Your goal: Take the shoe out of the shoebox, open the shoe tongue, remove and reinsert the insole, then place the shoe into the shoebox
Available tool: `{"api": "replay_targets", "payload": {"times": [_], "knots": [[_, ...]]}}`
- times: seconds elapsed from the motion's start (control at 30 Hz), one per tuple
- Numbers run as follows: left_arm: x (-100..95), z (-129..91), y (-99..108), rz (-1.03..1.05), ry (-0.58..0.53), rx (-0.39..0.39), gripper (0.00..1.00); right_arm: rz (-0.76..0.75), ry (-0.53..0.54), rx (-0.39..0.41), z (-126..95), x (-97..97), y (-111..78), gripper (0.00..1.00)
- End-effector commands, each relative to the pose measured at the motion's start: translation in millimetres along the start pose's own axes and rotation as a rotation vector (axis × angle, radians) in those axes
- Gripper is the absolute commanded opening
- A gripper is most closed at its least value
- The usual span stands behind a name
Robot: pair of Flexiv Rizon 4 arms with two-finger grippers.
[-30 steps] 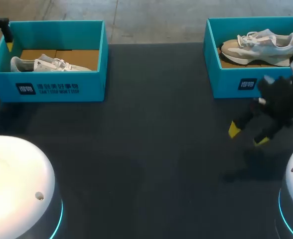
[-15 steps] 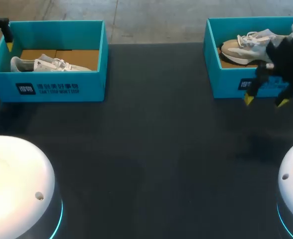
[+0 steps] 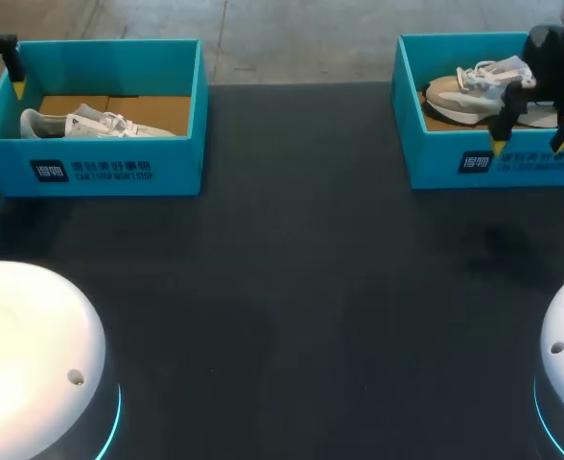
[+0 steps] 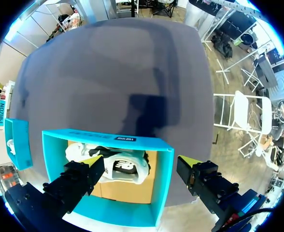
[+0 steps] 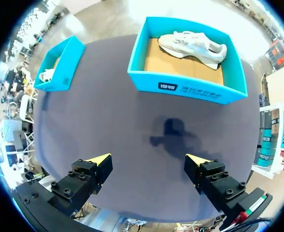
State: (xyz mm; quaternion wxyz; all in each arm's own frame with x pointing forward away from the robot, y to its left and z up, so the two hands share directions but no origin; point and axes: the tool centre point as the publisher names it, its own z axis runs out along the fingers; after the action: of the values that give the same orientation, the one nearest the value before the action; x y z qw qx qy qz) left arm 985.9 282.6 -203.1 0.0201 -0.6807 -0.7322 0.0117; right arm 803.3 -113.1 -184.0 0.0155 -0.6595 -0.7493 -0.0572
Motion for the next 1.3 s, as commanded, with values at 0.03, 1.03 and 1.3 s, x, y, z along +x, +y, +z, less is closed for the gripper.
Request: {"api": "replay_targets", "payload": {"times": [0.03,1.03,1.3], "knots": [[0.6,0,-1,0.001,0.001,-0.002,1.0,0.002,-0.006,0.021,-1,2.2,7.1,1.0],[0.6,0,-1,0.001,0.001,-0.002,1.0,0.045,-0.266,-0.084,19,-82.8,111.0,1.0],[0.6,0,-1,0.001,0.001,-0.002,1.0,0.051,-0.275,-0.067,25,-107.7,149.1,1.0]]}}
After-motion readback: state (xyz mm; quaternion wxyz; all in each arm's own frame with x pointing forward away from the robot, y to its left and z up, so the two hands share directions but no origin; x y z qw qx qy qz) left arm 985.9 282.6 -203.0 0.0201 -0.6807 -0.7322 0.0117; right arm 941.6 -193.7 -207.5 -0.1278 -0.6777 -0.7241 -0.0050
